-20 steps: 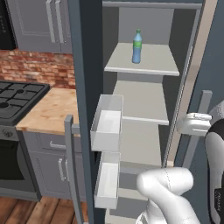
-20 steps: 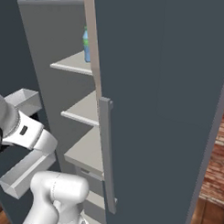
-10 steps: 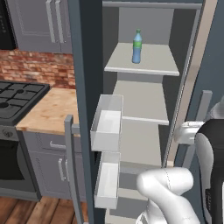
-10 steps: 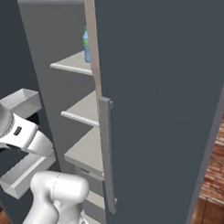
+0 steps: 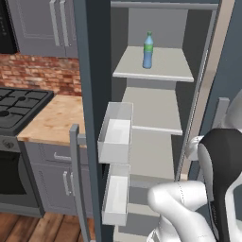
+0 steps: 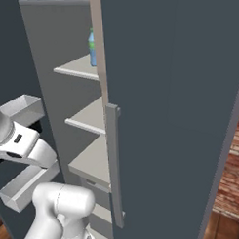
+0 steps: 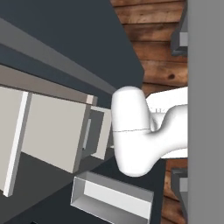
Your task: Take the bottled waters from the counter and place them in the freezer to freeze. Close the freezer door after placing the bottles.
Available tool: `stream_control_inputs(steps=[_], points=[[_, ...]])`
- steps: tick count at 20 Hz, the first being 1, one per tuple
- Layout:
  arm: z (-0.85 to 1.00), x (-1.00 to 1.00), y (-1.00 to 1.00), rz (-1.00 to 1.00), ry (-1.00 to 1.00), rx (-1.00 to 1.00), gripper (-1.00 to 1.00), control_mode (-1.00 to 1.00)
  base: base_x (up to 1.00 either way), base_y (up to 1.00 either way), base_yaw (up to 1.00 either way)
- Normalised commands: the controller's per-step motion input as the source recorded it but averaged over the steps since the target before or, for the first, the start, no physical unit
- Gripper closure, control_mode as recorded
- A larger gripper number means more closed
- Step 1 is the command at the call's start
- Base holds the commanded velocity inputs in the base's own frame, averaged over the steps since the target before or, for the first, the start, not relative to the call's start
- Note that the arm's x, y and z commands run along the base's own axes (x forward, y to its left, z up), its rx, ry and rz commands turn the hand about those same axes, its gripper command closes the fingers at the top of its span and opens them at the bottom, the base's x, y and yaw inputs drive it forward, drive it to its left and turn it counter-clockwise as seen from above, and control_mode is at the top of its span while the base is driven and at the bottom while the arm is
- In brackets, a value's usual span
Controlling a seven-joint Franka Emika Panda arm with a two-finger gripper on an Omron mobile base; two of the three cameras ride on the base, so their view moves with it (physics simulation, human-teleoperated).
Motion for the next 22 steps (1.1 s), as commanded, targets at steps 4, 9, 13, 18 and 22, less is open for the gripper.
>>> stream_control_inputs(steps=[4, 9, 13, 18, 22], points=[[0.0, 0.0, 0.0, 0.0, 0.0, 0.0, -1.0, -1.0, 0.0, 0.0, 0.0], [0.0, -0.06, 0.0, 0.0, 0.0, 0.0, -1.0, -1.0, 0.0, 0.0, 0.0], [0.0, -0.07, 0.0, 0.0, 0.0, 0.0, -1.0, 1.0, -0.25, 0.0, 0.0], [0.0, 0.0, 0.0, 0.0, 0.0, 0.0, -1.0, 1.0, -0.72, 0.0, 0.0], [0.0, 0.0, 0.0, 0.0, 0.0, 0.0, -1.0, 1.0, -0.75, 0.02, 0.0]])
